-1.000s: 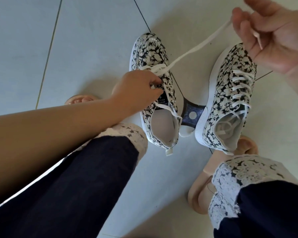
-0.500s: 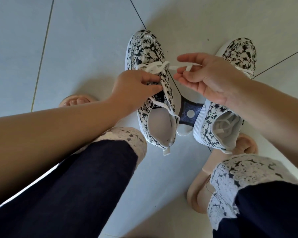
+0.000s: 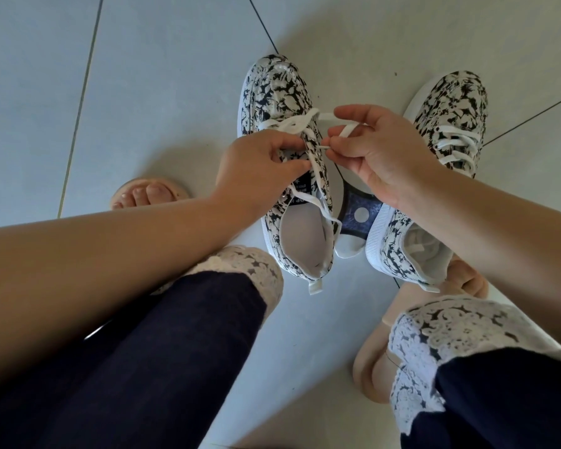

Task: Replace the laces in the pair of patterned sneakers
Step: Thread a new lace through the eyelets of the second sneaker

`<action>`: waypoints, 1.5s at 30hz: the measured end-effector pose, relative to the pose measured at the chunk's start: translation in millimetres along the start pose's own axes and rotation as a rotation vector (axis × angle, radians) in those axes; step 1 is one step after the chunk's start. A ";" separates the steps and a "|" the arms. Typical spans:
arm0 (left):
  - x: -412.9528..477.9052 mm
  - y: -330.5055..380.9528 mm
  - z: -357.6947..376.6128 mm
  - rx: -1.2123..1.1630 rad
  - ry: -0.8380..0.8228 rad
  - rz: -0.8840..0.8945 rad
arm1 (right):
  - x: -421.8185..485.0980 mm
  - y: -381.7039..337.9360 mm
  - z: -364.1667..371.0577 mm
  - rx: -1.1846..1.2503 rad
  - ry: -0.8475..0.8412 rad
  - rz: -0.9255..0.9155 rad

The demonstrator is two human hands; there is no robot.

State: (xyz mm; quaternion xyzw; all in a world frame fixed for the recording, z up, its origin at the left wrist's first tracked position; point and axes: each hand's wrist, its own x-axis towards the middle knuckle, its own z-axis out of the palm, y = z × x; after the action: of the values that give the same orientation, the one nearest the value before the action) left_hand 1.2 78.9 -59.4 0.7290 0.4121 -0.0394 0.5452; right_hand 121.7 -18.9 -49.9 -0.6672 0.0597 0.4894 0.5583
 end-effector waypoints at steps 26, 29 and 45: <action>-1.3 4.7 3.5 0.017 0.025 0.012 | -1.7 16.1 7.4 -0.757 0.215 -0.502; -1.7 4.1 5.0 -0.002 0.049 0.016 | -3.7 17.3 6.5 -0.738 0.209 -0.487; -2.4 2.9 4.9 -0.075 0.050 -0.006 | -1.5 16.6 4.5 -0.760 0.195 -0.475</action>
State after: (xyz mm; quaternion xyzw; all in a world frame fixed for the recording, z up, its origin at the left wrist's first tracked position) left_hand 3.4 73.3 -58.0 0.7076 0.4288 -0.0074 0.5616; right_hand 107.9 -22.1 -59.8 -0.8629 -0.2264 0.2701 0.3623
